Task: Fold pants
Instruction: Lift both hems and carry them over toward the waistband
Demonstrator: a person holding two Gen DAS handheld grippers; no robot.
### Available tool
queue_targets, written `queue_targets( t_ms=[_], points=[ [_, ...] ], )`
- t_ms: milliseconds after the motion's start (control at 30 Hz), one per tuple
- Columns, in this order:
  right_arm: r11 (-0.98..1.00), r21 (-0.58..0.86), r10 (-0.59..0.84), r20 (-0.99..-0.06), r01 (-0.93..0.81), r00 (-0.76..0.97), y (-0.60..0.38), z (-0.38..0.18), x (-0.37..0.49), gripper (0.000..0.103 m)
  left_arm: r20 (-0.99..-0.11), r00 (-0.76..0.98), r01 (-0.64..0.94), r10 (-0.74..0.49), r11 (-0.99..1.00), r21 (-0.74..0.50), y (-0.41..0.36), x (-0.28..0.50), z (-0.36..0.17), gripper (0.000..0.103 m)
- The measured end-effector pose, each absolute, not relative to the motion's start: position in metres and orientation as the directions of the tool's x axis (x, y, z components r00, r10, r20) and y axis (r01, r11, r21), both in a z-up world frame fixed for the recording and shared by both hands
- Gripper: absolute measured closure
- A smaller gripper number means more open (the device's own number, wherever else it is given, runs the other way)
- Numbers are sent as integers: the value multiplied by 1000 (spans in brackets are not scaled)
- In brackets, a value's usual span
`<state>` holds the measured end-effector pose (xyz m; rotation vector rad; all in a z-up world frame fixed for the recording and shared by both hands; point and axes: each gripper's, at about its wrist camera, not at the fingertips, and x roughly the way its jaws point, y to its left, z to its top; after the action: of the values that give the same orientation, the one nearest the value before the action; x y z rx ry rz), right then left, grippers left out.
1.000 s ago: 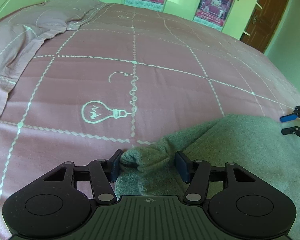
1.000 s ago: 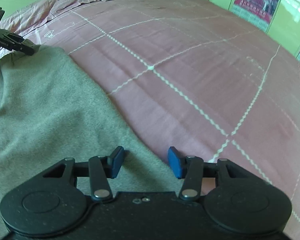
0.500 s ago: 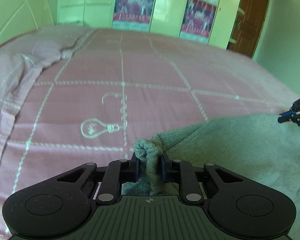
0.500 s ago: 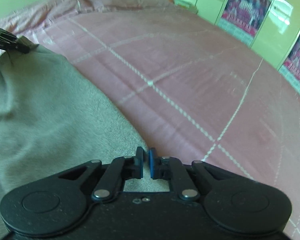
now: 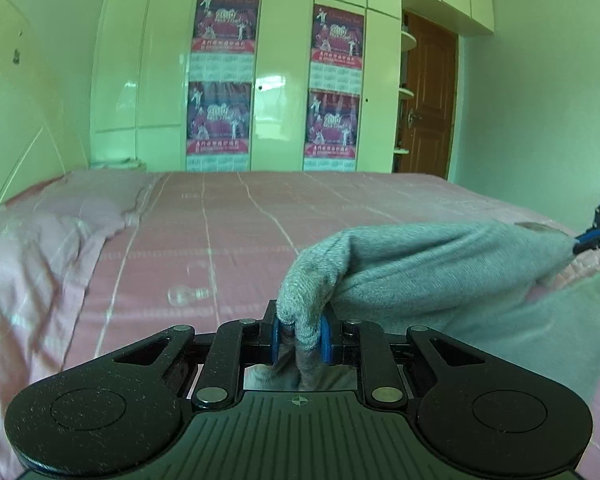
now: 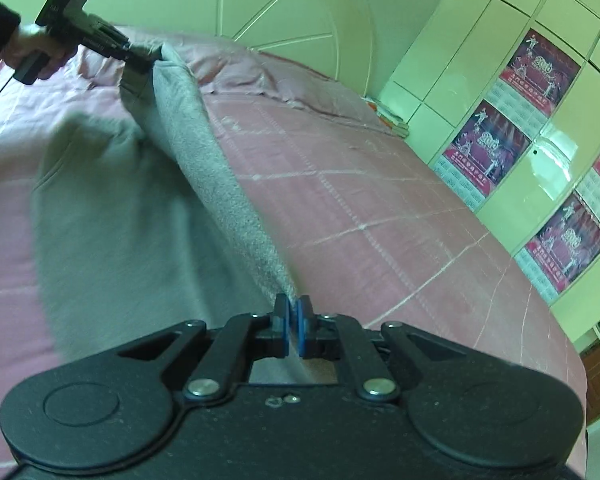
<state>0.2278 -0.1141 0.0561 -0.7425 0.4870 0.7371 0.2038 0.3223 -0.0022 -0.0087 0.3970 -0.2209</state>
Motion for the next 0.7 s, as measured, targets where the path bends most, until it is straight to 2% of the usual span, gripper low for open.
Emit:
queue_targets(
  t_ms=[67,167,233,367,533,600,700],
  points=[
    [548,-369,411,-663,-751,626,-116,27,206,103,-426,882,193,-202,979,-65,317,181,-18,83],
    [594,-388,344,-670,-705,658,-116,-12,177,99,-500,855,118,-135,991,-66,309,154,-44,76],
    [734,-270,346,-641,-623,685,-130,-9,165,98,-547,836,30,-54,998,-52,305,135,-55,76],
    [877,-69,348,-593,-476,726,-163,6,152,95,-535,844,-120,16,980,-160,312,97,-52,76],
    [917,91,371,-554,-389,746,-184,16,150,90,-490,871,-172,-34,913,-370,313,81,-39,76],
    [926,158,371,-557,-343,743,-186,13,151,89,-517,853,-192,-76,874,-446,312,90,-43,73],
    [906,334,414,-569,-261,710,-192,7,165,79,-536,835,-203,-122,838,-507,308,110,-54,72]
  ],
)
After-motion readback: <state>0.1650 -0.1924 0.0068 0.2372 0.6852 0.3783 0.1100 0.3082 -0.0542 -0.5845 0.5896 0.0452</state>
